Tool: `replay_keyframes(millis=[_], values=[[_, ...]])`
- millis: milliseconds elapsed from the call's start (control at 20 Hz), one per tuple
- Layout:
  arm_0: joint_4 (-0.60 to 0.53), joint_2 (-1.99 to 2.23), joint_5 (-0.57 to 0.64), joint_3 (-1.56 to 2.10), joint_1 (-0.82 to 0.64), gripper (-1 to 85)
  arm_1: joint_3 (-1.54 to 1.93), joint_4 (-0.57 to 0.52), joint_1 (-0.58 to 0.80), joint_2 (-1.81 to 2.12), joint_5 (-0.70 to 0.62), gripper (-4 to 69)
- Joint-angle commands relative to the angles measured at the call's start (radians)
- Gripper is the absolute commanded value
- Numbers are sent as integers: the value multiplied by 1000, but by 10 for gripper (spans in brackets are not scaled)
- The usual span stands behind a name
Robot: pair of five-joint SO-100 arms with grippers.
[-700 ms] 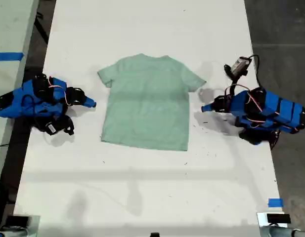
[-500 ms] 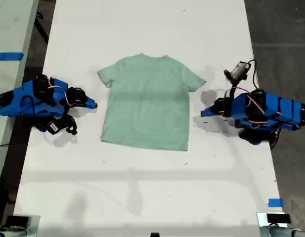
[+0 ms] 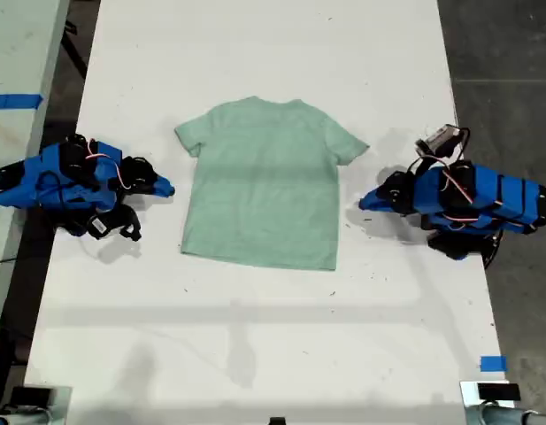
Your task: Fold tshirt
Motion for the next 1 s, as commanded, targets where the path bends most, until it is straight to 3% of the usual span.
replay_keyframes(millis=[0,200,350,700,950], values=[[12,-9,-9,-69,-35,0,-107,25,0,-2,-32,3],[-64,-225,35,-201,-104,0,-295,46,66,-215,-144,3],[-40,-549,127,-456,-181,0,-517,64,160,-486,-279,3],[242,-1132,453,-1111,-416,0,-943,196,396,-888,-607,3],[333,-1374,635,-1367,-592,0,-1187,236,577,-1154,-831,3]])
